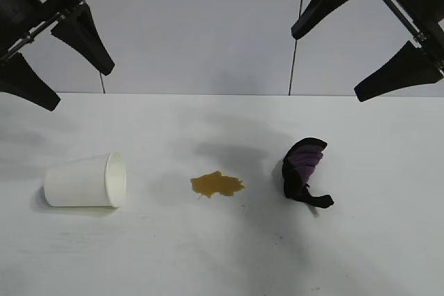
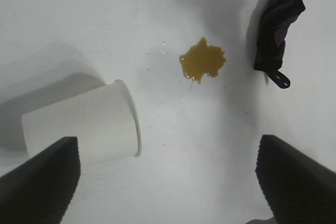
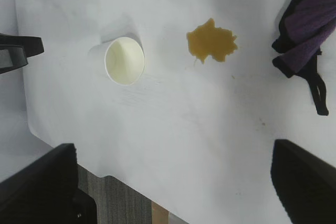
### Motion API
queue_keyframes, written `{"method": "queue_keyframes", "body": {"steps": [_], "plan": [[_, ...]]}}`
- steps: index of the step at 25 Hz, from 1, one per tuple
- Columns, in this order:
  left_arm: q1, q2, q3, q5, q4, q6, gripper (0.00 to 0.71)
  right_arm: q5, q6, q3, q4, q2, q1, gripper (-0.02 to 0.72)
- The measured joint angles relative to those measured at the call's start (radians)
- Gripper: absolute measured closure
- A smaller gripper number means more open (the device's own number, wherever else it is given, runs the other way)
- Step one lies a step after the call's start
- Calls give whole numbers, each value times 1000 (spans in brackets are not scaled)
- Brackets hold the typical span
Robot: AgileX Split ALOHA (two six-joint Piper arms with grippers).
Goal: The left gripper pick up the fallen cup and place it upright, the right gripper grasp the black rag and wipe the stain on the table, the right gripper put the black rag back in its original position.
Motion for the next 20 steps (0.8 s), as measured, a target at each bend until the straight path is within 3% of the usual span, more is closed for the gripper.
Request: {"method": "queue_keyframes", "body": {"steps": [11,16,20], "plan": [[0,0,-17,30,1,32,53,0,0,-2,1,0,0,9],[-11,-2,-129,149,1,322,53,0,0,-2,1,0,0,9],[-68,-26,-211,163,33,628,53,0,0,-2,1,0,0,9]]}}
